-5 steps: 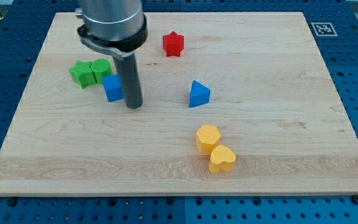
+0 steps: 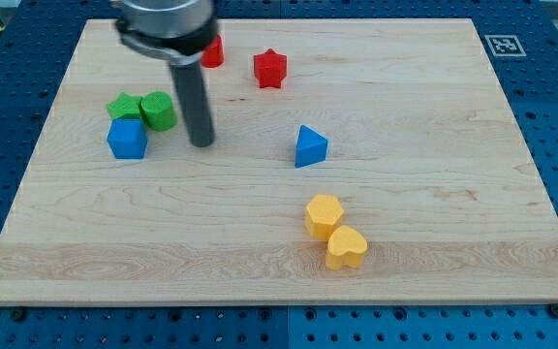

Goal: Move the blue triangle below the green circle

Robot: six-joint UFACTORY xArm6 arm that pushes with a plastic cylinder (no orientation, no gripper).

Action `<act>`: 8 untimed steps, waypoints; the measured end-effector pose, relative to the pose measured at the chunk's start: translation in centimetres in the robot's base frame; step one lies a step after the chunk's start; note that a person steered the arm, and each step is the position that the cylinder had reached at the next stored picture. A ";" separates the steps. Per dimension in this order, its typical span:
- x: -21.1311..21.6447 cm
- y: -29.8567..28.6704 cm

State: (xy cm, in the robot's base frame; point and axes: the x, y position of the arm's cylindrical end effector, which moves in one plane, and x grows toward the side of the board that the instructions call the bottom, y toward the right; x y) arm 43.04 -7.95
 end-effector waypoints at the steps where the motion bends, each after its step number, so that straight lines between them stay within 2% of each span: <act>1: 3.2 3.7; 2: 6.1 8.6; 3: 6.5 14.3; 4: 4.6 17.7; 5: 1.4 15.7; 6: 1.2 12.8; 8: 3.0 11.0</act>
State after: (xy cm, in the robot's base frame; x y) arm 46.05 3.05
